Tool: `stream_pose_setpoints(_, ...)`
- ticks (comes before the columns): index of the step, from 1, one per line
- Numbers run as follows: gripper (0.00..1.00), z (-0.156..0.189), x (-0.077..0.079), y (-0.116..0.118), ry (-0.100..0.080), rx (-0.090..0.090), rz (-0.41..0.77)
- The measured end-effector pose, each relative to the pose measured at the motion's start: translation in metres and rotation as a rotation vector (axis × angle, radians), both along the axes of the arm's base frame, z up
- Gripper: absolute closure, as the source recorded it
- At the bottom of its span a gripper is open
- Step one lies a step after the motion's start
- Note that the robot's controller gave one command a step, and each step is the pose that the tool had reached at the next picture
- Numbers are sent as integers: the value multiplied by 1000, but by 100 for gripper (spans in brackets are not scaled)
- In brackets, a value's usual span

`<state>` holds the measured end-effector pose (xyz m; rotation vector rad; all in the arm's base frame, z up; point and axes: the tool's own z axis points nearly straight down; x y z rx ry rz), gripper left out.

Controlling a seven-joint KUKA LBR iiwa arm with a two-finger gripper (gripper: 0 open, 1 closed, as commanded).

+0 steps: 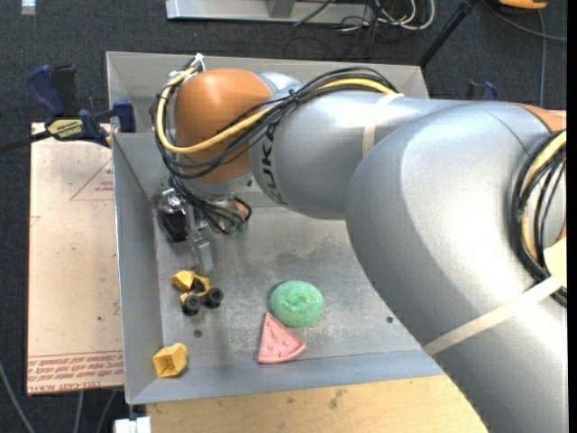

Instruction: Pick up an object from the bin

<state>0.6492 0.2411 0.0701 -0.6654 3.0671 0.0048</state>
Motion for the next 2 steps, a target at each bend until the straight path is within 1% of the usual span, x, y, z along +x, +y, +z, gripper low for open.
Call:
stream_pose_setpoints(1,100,0,2,-65,1,-2,32)
stream_pose_setpoints(2,0,0,2,-65,1,-1,32)
